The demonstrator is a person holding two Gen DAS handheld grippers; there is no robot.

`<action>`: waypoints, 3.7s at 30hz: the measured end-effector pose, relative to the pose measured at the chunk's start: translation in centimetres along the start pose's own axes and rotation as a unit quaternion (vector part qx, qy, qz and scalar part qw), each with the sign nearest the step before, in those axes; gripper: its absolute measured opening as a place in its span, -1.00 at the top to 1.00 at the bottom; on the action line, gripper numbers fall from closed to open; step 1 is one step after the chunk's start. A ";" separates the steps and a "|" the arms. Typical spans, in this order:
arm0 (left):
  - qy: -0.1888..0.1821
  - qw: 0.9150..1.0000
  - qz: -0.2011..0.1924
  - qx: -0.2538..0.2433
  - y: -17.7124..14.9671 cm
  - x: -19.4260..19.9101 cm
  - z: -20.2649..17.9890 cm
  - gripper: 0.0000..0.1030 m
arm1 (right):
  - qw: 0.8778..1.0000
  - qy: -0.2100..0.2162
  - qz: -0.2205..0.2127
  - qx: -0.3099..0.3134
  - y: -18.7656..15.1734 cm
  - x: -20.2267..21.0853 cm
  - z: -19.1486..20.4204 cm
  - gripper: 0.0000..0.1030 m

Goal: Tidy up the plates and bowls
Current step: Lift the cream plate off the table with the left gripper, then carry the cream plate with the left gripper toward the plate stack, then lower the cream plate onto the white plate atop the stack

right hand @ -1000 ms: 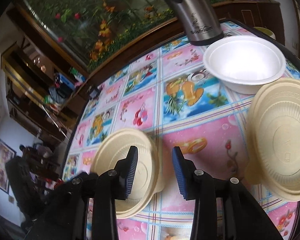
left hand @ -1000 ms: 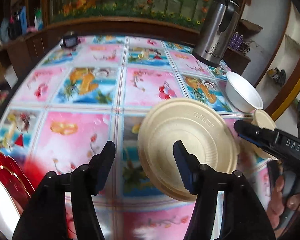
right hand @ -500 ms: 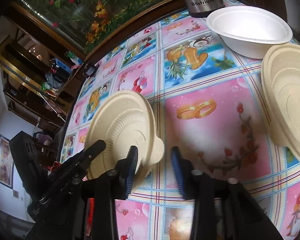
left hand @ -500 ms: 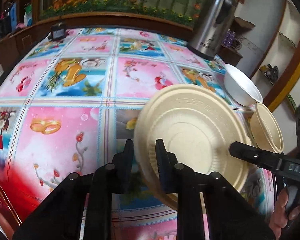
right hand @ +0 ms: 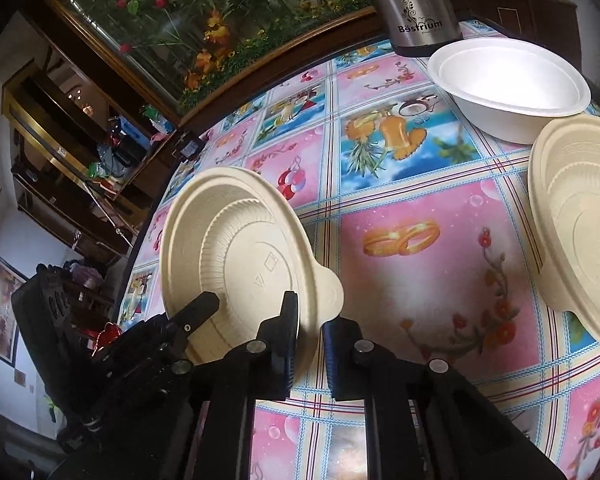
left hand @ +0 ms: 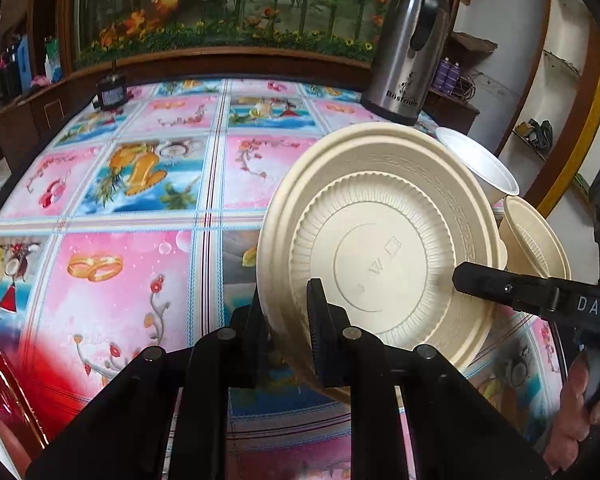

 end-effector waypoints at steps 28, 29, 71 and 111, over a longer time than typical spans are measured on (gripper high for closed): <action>0.052 0.998 -0.014 -0.045 0.1 0.0 -0.3 0.64 | 0.998 -0.043 -0.026 0.036 0.5 0.7 0.6 0.65; 0.052 0.998 -0.013 -0.045 0.1 0.0 -0.3 0.64 | 0.998 -0.043 -0.025 0.034 0.4 0.6 0.5 0.65; 0.067 0.990 -0.094 -0.079 1.0 4.4 -2.0 0.64 | 0.996 -0.010 -0.088 0.008 -0.7 4.0 1.3 0.76; 0.166 0.977 -0.119 0.070 -7.2 19.4 17.2 0.63 | 0.981 0.141 0.084 0.103 -11.3 -0.2 23.0 0.75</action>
Point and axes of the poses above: each gripper's, at about its wrist camera, not at the fingertips, and x roughly against the way its jaws point, z to its left, y to its top, the point moved 7 cm from there along -x, roughly the way its jaws point, and after that the axes turned 3 degrees about y, right-handed, at the moved point
